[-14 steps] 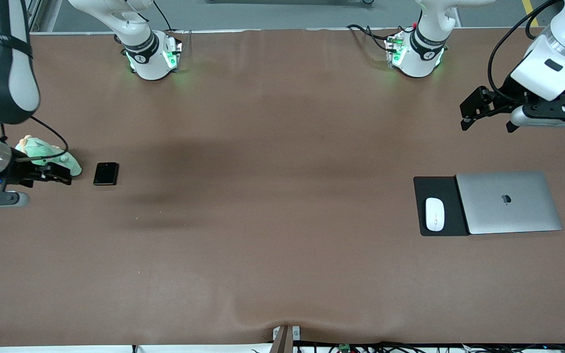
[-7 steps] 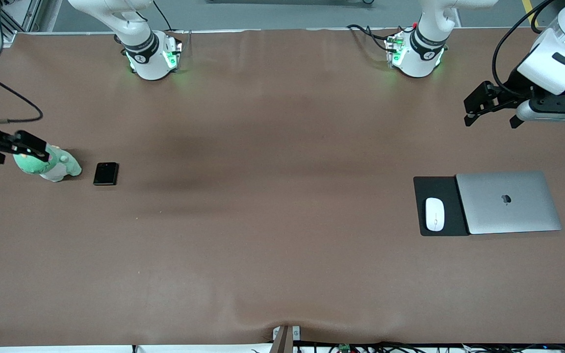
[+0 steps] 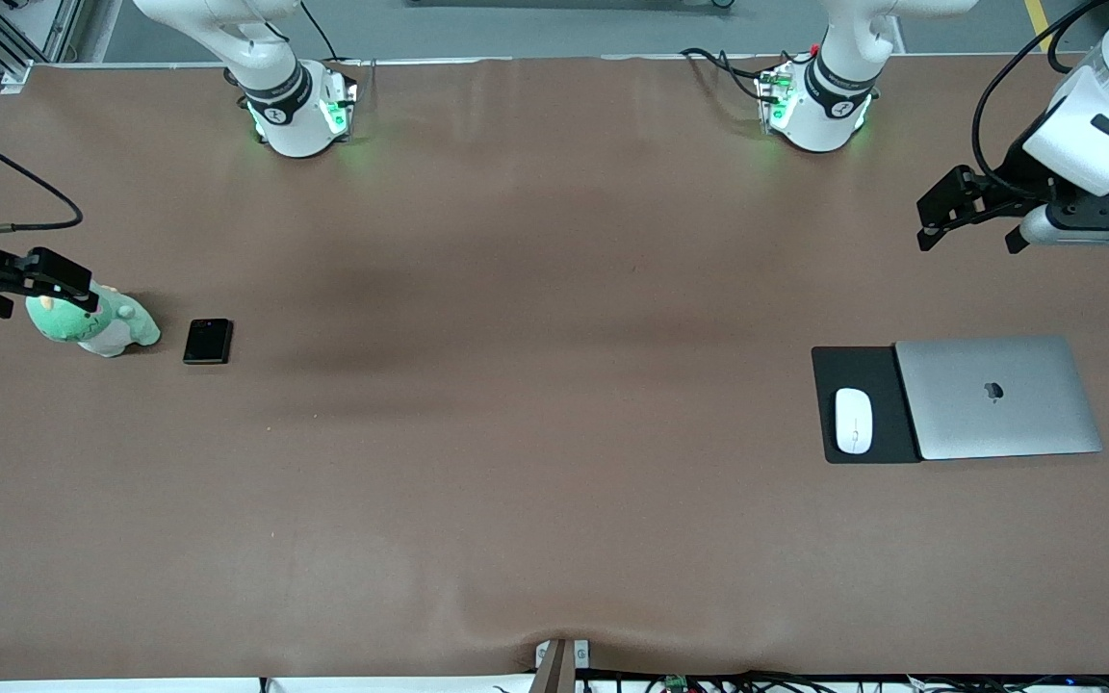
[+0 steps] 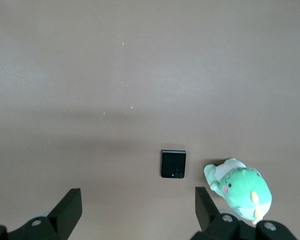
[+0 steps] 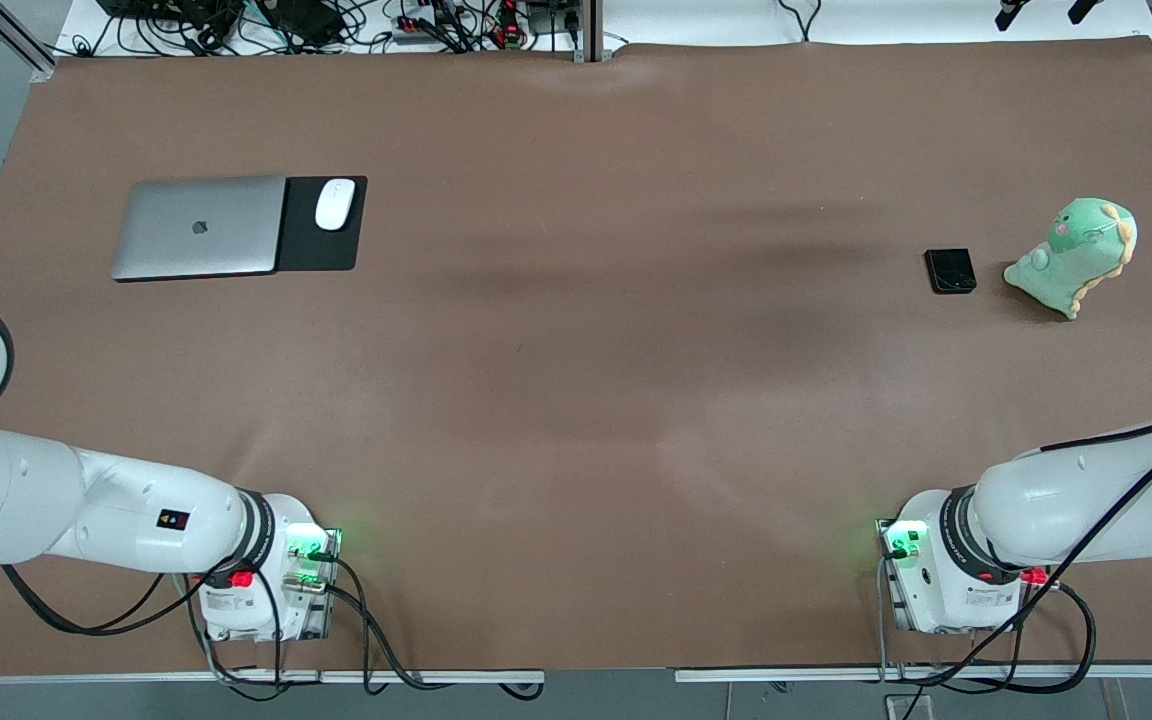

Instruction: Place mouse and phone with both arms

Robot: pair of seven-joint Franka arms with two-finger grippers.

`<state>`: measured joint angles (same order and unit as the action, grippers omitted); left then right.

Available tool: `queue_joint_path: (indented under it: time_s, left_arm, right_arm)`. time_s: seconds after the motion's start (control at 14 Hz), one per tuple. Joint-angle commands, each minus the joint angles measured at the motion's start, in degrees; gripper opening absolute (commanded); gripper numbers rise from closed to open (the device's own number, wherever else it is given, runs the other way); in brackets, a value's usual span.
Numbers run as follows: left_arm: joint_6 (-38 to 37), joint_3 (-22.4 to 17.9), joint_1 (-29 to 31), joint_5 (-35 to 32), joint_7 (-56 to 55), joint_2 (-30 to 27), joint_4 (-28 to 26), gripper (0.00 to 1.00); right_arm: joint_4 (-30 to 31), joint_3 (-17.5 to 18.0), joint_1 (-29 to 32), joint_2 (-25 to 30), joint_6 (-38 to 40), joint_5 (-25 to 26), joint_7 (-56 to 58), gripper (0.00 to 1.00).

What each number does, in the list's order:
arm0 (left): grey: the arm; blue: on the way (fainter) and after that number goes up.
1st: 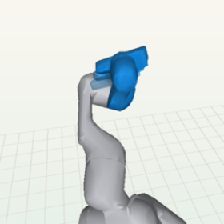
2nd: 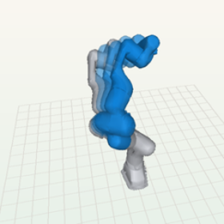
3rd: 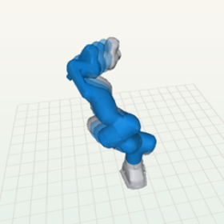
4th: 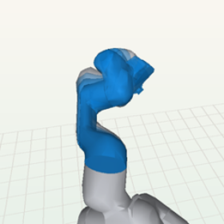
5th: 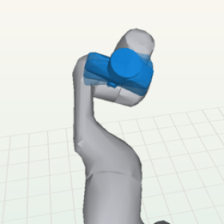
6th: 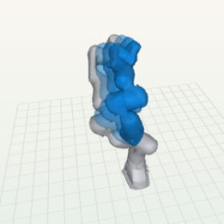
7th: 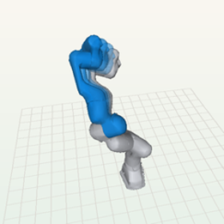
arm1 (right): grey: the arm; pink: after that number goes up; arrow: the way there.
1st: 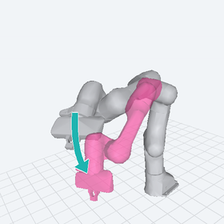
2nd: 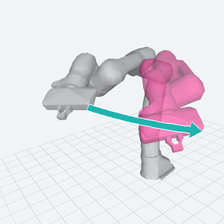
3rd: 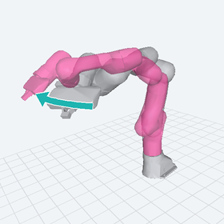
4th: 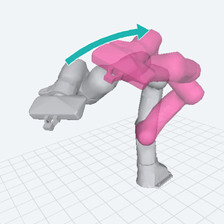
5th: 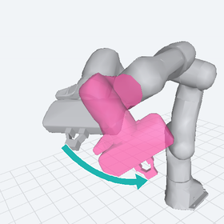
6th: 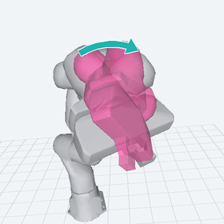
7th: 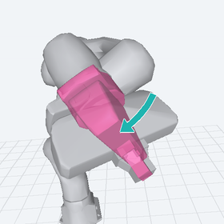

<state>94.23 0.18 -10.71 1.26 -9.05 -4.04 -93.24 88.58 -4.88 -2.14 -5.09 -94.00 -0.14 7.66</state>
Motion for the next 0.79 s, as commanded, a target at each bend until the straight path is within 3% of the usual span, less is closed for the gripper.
queue_joint_path:
  time_s: [0.0,0.57,0.71]
  left_arm:
    - [-0.45,4.02,4.19,0.41,-0.62,-0.88,-0.89,1.0]
    - [-2.73,3.87,4.82,0.33,0.25,2.28,1.65,1.0]
    - [-2.73,3.6,4.74,0.24,0.52,2.64,1.75,1.0]
  right_arm:
    - [3.0,-0.04,0.55,2.01,-1.53,-1.27,2.1,1.0]
    - [3.0,-0.13,0.64,2.01,-1.53,-1.27,2.63,1.0]
    - [0.72,-0.4,1.08,3.94,2.66,-1.27,2.97,1.0]
